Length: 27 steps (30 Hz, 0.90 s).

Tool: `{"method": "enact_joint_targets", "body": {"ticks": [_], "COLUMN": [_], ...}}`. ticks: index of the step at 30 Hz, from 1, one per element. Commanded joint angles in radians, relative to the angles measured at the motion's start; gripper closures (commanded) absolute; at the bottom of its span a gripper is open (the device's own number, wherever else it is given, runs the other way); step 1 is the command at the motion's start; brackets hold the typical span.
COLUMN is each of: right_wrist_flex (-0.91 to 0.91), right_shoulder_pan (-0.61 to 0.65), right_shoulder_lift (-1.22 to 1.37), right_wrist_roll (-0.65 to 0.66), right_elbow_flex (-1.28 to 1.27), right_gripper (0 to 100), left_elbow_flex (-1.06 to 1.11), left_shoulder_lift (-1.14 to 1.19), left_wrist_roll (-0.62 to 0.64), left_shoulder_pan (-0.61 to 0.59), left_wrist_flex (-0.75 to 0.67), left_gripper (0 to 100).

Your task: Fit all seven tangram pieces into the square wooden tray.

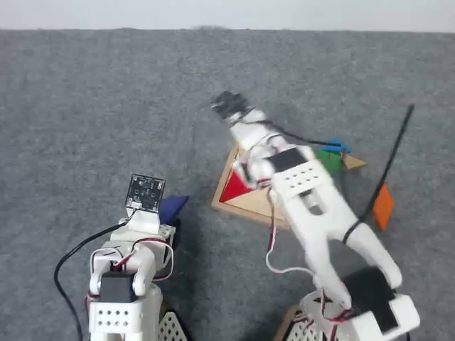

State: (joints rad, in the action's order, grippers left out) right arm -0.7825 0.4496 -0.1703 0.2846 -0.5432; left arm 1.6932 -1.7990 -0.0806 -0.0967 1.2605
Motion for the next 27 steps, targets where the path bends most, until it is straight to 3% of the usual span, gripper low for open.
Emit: {"method": "enact_joint_targets", "body": {"ticks": [1, 8, 19, 27], "right_wrist_flex": [-0.005, 0.022, 0.002, -0.062], "right_shoulder_pan": [-0.042, 0.054, 0.051, 0.047], "right_shoulder_lift": [0.056, 0.211, 0.440, 0.302], "right_wrist_roll": [0.020, 0.021, 0.021, 0.028], "right_elbow_flex": [0.003, 0.012, 0.250, 0.261], "right_gripper": [99.2, 99.2, 99.2, 99.2], "left_elbow_flex": [-0.010, -0.010, -0.010, -0.010], "left_shoulder_lift": [-0.018, -0.018, -0.018, -0.018], "left_wrist_roll": [0.011, 0.011, 0.011, 0.011], "left_shoulder_pan": [0.005, 0.005, 0.005, 0.005], "left_wrist_flex": [0.002, 0.002, 0.002, 0.002], "left_gripper": [80, 80, 80, 80]}}
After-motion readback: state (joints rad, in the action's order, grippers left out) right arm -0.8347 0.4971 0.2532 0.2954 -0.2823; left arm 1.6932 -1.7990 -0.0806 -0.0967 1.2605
